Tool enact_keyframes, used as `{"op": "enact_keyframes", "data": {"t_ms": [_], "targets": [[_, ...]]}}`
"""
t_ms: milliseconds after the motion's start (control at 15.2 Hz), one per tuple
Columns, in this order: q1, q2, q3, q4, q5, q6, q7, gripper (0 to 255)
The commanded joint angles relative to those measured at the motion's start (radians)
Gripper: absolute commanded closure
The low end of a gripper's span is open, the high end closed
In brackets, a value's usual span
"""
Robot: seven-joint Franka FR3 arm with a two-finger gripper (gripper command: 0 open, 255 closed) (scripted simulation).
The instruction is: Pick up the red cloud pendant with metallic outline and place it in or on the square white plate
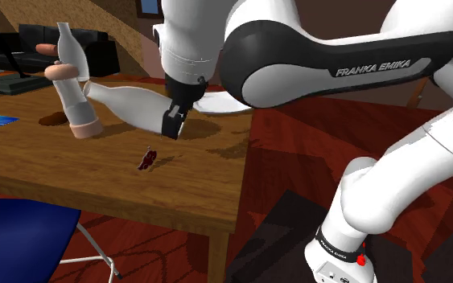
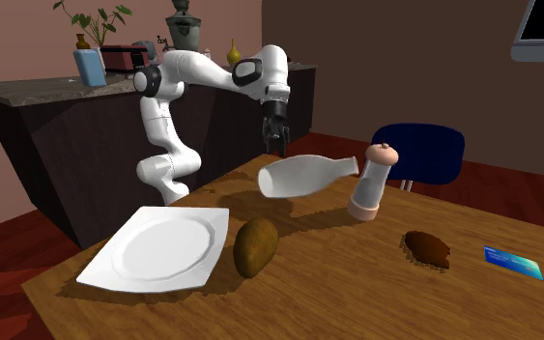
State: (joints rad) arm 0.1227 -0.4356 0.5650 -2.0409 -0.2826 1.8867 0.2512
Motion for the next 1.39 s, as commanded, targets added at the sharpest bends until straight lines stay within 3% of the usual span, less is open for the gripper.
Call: {"op": "enact_keyframes", "data": {"t_ms": [0,462,924,1320], "targets": [[0.000,0.040,0.054,0.030,-0.043,0.002,0.020,0],[-0.005,0.218,0.265,0.126,-0.245,-0.015,0.127,0],[-0.023,0.242,0.249,0.067,-0.277,0.065,0.146,0],[-0.024,0.244,0.248,0.062,-0.280,0.071,0.148,0]]}}
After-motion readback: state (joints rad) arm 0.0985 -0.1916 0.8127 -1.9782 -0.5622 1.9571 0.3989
